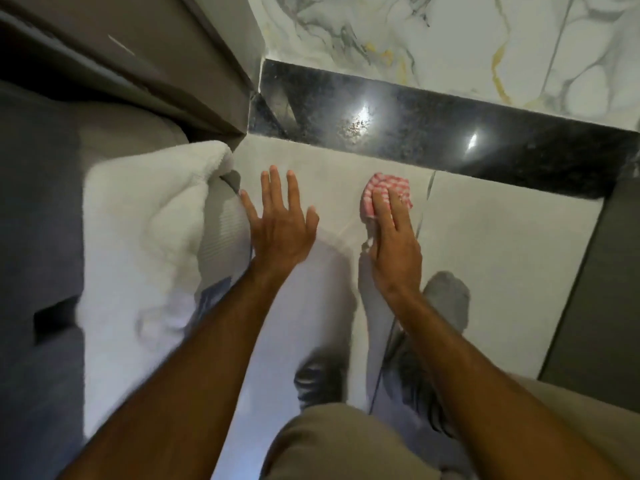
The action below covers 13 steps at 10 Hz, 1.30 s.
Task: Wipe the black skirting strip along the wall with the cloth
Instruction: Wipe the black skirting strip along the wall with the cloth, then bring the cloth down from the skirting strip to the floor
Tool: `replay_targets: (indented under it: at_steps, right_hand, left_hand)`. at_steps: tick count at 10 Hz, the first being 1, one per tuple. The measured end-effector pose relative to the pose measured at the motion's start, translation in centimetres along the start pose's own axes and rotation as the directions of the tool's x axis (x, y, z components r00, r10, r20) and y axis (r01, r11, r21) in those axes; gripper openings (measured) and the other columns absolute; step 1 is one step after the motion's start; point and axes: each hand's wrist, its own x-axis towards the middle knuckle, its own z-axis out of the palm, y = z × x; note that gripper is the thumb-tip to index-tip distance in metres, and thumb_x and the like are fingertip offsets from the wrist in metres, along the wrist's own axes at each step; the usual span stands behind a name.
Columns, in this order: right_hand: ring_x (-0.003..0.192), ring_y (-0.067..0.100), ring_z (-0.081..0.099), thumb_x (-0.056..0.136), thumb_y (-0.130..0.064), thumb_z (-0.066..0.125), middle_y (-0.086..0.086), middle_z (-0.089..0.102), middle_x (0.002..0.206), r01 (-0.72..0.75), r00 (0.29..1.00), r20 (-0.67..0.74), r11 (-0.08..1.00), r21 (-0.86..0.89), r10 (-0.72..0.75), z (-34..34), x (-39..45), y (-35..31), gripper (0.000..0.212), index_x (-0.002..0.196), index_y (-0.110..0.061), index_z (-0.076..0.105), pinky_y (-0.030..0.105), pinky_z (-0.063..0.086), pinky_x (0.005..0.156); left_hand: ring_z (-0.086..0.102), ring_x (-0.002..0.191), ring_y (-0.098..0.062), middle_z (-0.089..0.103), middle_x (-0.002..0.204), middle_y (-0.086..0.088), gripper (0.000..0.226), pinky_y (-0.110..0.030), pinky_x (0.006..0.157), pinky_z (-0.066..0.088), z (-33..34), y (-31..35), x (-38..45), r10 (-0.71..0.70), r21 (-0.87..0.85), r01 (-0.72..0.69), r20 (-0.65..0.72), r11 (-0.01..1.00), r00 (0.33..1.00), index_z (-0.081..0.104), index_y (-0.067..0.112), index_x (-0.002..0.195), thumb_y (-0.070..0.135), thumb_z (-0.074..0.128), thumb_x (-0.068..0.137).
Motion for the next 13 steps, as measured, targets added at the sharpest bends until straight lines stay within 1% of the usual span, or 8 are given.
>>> replay_targets:
  at_steps: [1, 3, 4, 5, 6, 9, 11, 13]
  right_hand:
    - [0.169, 0.019, 0.025, 0.115, -0.007, 0.053, 0.004, 0.024, 0.182, -0.169, 0.986, 0.054, 0.942, 0.291, 0.160, -5.3, -6.9, -3.4, 0.065, 0.173, -0.011, 0.024, 0.037, 0.022, 0.141]
    - [0.147, -0.017, 0.026, 0.122, -0.023, 0.040, 0.001, 0.034, 0.179, -0.228, 0.972, 0.090, 0.774, 0.591, 0.218, -17.2, -18.7, -13.8, 0.052, 0.172, -0.014, 0.030, -0.016, 0.019, 0.108]
    - [0.164, 0.015, 0.036, 0.121, -0.023, 0.044, 0.002, 0.036, 0.178, -0.160, 0.987, 0.088, 0.853, 0.497, 0.134, -24.3, -24.8, -21.2, 0.052, 0.171, -0.013, 0.033, 0.014, 0.027, 0.132]
    - [0.163, 0.013, 0.036, 0.121, -0.020, 0.043, -0.001, 0.036, 0.178, -0.097, 0.994, 0.101, 0.825, 0.556, 0.049, -28.0, -27.7, -26.4, 0.051, 0.171, -0.014, 0.033, -0.002, 0.022, 0.123]
    - [0.164, 0.019, 0.039, 0.119, -0.023, 0.047, 0.004, 0.038, 0.178, -0.023, 0.994, 0.105, 0.854, 0.519, -0.037, -30.1, -30.1, -32.0, 0.053, 0.170, -0.012, 0.035, 0.032, 0.030, 0.138]
    - [0.155, 0.029, 0.051, 0.119, -0.019, 0.048, 0.012, 0.050, 0.170, 0.000, 0.958, 0.254, 0.887, 0.462, -0.132, -17.4, -31.0, -42.9, 0.049, 0.166, -0.010, 0.043, 0.041, 0.042, 0.132]
    - [0.135, 0.034, 0.062, 0.105, -0.004, 0.068, 0.017, 0.064, 0.146, -0.255, 0.920, 0.354, 0.945, 0.204, 0.171, -3.5, -30.7, -44.1, 0.040, 0.144, -0.007, 0.057, 0.034, 0.052, 0.112]
    - [0.173, 0.033, 0.003, 0.111, -0.053, 0.027, 0.017, 0.004, 0.184, -0.209, 0.974, 0.137, 0.945, 0.252, 0.179, 5.7, -29.9, -42.9, 0.081, 0.174, -0.006, 0.009, 0.050, 0.008, 0.144]
  left_hand:
    - [0.014, 0.170, -0.035, 0.019, 0.183, -0.013, 0.065, -0.060, 0.139, 0.010, -7.3, 0.3, -6.2, 0.027, -0.108, -0.008, 0.169, 0.994, 0.985, 0.020, 0.018, 0.175, 0.049, 0.029, 0.118]
    - [0.025, 0.168, -0.031, 0.025, 0.182, -0.009, 0.061, -0.050, 0.135, 0.025, -19.0, -1.1, -24.8, 0.093, -0.261, -0.025, 0.251, 0.965, 0.964, 0.028, 0.019, 0.172, 0.046, 0.037, 0.118]
    - [0.027, 0.167, -0.029, 0.024, 0.183, -0.003, 0.063, -0.049, 0.133, 0.030, -25.6, -4.5, -35.3, 0.124, -0.330, 0.008, 0.378, 0.944, 0.918, 0.027, 0.025, 0.172, 0.051, 0.038, 0.116]
    - [0.034, 0.165, -0.028, 0.027, 0.181, -0.001, 0.056, -0.049, 0.132, 0.034, -30.0, -8.0, -40.3, 0.121, -0.337, 0.002, 0.344, 0.941, 0.931, 0.034, 0.026, 0.170, 0.045, 0.041, 0.117]
    - [0.039, 0.162, -0.034, 0.034, 0.178, -0.012, 0.055, -0.048, 0.127, 0.041, -36.0, -14.1, -43.1, 0.119, -0.163, -0.091, 0.172, 0.982, 0.978, 0.047, 0.013, 0.163, 0.034, 0.022, 0.119]
    - [0.032, 0.163, -0.043, 0.023, 0.179, -0.022, 0.065, -0.059, 0.132, 0.033, -37.3, -28.2, -32.9, 0.038, -0.203, -0.087, -0.236, 0.975, 0.971, 0.029, 0.008, 0.172, 0.032, 0.038, 0.112]
    - [0.009, 0.171, -0.037, 0.009, 0.183, -0.019, 0.076, -0.051, 0.140, 0.005, -28.6, -30.9, -26.3, 0.214, -0.051, -0.235, -0.261, 0.971, 0.941, 0.011, 0.010, 0.175, 0.048, 0.031, 0.112]
    - [0.038, 0.159, -0.051, 0.041, 0.167, -0.033, 0.063, -0.058, 0.134, 0.025, -20.0, -32.6, -23.9, 0.228, -0.047, -0.282, -0.471, 0.958, 0.852, 0.044, -0.007, 0.160, 0.038, 0.043, 0.116]
